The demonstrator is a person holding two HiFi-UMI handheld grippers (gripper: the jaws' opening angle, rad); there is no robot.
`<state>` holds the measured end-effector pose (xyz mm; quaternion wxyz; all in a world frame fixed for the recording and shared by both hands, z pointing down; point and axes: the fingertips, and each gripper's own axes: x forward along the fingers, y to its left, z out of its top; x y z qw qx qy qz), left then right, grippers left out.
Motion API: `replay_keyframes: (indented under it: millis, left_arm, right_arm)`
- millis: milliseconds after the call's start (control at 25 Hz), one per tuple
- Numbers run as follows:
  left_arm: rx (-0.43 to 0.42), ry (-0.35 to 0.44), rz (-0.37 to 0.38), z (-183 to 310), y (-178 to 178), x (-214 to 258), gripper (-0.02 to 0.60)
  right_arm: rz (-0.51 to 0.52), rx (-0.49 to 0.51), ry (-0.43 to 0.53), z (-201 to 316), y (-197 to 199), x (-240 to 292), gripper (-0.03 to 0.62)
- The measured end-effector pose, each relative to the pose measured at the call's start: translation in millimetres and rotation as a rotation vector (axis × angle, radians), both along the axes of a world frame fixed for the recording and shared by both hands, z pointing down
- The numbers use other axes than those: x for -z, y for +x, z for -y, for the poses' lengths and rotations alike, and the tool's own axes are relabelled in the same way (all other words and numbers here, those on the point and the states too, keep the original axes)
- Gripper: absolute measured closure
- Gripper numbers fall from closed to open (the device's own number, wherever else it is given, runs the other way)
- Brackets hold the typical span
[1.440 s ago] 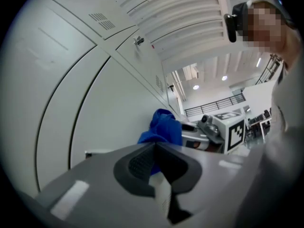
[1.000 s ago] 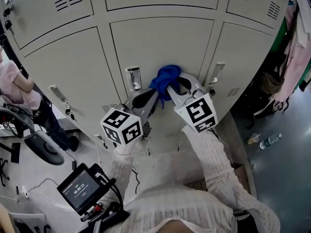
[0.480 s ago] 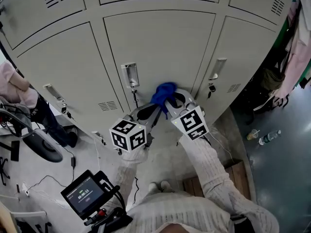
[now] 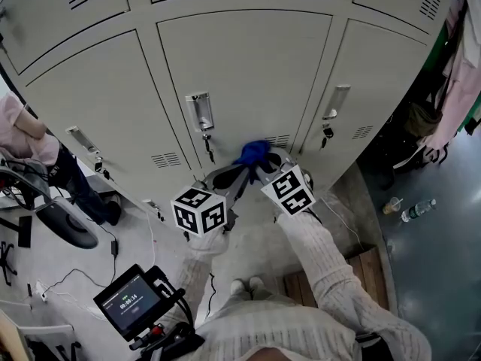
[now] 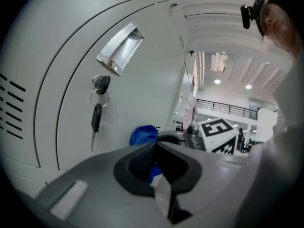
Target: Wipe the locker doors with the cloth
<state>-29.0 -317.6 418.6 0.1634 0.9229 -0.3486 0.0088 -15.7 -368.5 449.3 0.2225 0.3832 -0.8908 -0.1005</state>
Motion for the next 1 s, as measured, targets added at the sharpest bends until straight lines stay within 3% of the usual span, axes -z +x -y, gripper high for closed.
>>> replay_keyframes:
  millis: [360, 480, 640, 1000]
  left_arm:
    - [-0.012, 0.008, 0.008, -4.0, 15.6, -4.8, 0.577]
    - [-0.021, 0.027, -0.001, -2.4, 19.5, 7.7, 0.577]
    - [-0.022, 0.109, -0.007, 7.9, 18.4, 45.7, 0.577]
    - [-0.076, 0.442, -0.081, 6.0, 35.7, 178.0, 0.577]
  right_arm:
    - [-0.043, 0.021, -0.063, 0.1, -1.4, -10.5, 0.542]
    - [-0.083, 0.021, -0.036, -4.3, 6.0, 1.5, 0.540]
    - [-0.041, 0.030, 0.067, -11.8, 19.2, 56.7, 0.540]
    - [0.059, -0.043, 0.425, -18.8, 51.9, 213.1, 0.540]
